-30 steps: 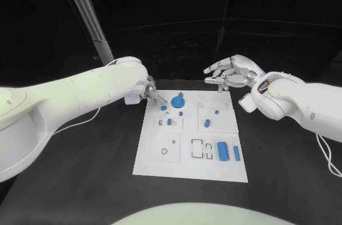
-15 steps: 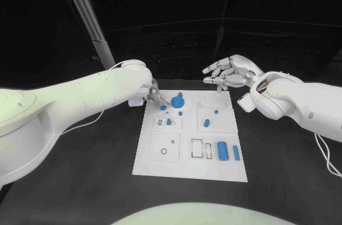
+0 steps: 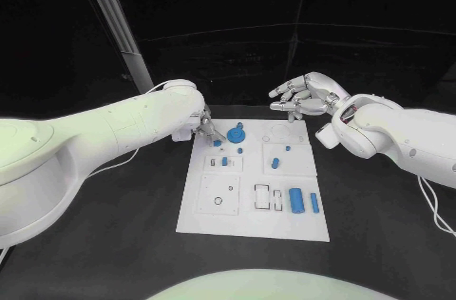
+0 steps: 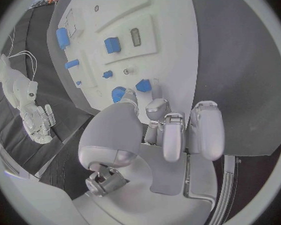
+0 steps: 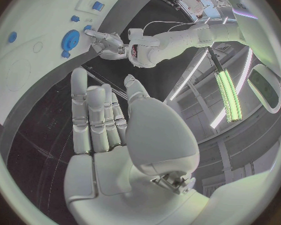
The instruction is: Assemble the parts on the task board
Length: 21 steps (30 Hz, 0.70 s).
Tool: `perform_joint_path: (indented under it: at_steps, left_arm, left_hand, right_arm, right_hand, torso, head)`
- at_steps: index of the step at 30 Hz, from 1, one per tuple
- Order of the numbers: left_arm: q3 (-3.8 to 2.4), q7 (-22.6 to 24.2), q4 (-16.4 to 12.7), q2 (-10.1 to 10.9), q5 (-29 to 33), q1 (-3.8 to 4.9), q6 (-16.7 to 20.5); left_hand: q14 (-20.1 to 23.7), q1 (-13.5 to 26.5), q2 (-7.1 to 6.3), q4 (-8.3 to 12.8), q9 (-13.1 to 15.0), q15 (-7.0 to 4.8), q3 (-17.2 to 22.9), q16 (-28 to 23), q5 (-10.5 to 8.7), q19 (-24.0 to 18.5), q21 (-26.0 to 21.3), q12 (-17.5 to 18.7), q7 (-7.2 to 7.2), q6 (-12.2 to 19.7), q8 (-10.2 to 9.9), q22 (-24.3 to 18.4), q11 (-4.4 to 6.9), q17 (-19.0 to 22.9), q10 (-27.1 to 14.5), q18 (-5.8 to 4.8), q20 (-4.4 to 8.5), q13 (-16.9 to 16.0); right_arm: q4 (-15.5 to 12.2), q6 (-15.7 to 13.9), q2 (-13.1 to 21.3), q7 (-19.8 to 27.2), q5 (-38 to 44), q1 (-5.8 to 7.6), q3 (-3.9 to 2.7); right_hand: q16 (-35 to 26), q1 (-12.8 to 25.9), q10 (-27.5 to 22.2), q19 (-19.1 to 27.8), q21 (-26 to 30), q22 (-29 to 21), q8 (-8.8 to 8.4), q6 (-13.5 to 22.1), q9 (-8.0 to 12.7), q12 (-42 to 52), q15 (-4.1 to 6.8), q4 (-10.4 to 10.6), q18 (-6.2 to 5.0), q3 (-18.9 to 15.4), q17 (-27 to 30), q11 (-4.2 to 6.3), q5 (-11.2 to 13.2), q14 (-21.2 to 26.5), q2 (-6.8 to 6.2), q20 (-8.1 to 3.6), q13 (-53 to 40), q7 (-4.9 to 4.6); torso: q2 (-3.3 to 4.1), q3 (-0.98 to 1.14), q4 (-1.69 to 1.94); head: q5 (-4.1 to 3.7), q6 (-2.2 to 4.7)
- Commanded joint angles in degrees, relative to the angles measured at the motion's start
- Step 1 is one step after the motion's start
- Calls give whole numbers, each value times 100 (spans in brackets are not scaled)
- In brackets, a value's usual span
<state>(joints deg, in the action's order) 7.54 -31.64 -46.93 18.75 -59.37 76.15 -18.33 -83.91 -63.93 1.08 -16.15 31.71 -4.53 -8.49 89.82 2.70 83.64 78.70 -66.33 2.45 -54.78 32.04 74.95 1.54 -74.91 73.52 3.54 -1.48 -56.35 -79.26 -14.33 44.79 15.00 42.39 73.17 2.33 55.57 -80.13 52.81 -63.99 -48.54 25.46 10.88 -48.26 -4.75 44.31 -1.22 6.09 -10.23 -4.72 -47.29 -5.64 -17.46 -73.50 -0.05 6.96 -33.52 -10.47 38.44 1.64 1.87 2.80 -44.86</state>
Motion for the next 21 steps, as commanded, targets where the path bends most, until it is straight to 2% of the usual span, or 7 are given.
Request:
perform_joint_path:
  at_steps: [1, 21]
  left_arm:
    - [-1, -94, 28, -33, -103, 0, -126]
    - [-3, -178, 176, -190, -117, -66, -216]
  left_hand:
    - [-609, -14, 42, 10, 9, -46, -35, 18, 1, 63, 41, -19, 3, -35, 31, 105, 0, -1509, 43, -21, 16, -11]
    - [-609, -70, 81, 26, 41, -63, -64, 18, 1, 87, 84, -50, -20, -58, 93, 163, 20, -1509, 79, -33, 33, -43]
  right_arm:
    - [-3, 38, -7, 20, 8, 10, -4]
    - [-5, 48, -25, 10, 8, 11, -4]
  right_hand:
    - [6, -41, -32, 46, 32, 3, 25, 32, -6, 18, 8, 2, -28, 45, 2, 3, -35, 45, 38, 1, 5, -3]
    - [7, -37, -32, 46, 32, 4, 29, 35, -6, 19, 8, 5, -28, 43, 4, 1, -33, 47, 36, 1, 10, -4]
  torso:
    - [-2, -1, 0]
    - [-2, -1, 3]
  head:
    - [3, -6]
    - [-11, -22]
